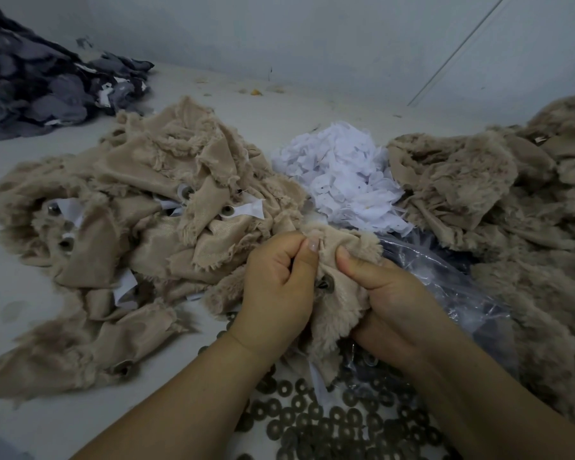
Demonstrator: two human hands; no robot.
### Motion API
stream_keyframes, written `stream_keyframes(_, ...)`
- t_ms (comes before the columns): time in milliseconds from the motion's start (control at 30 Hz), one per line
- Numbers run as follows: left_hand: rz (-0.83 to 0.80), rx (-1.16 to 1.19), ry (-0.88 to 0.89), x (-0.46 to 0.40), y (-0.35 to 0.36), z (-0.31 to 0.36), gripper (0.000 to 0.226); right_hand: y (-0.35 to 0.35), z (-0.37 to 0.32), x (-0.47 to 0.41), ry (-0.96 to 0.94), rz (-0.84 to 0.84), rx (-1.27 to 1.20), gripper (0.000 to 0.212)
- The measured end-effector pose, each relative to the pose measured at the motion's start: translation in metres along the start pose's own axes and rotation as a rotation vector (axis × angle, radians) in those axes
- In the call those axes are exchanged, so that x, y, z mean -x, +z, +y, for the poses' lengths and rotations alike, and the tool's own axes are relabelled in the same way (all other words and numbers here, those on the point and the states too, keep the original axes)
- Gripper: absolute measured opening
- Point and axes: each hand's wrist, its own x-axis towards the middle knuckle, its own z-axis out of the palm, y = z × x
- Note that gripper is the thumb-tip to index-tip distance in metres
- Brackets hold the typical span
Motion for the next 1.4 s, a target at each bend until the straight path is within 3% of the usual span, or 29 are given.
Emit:
stream_keyframes(667, -0.039, -0.017, 0.014, -0.004, -0.007, -0.003, 0.041, -0.006, 0.002, -0.003, -0.043, -0.022, 0.024, 0.033)
stream_keyframes(867, -0.057, -0.090, 0.091, -0.005, -0.005, 0.000, 0.038, -0.009, 0.000, -0.002, -0.004, -0.024, 0.062, 0.035)
stream_keyframes(1200, -0.057, -0.016, -0.120, -0.014, -0.016, 0.006, 0.035, -0.007, -0.006, -0.006, 0.055, 0.050, -0.042, 0.042)
stream_keyframes(1300, -0.166, -0.037, -0.087, -0.020, -0.031, 0.018, 0.016, -0.007, -0.010, -0.006, 0.099, 0.104, -0.133, 0.044)
stream_keyframes(1400, -0.456, -0.076, -0.068, -0.029, -0.052, 0.030, 0.013, -0.009, -0.015, -0.006, 0.105, 0.161, -0.183, 0.044)
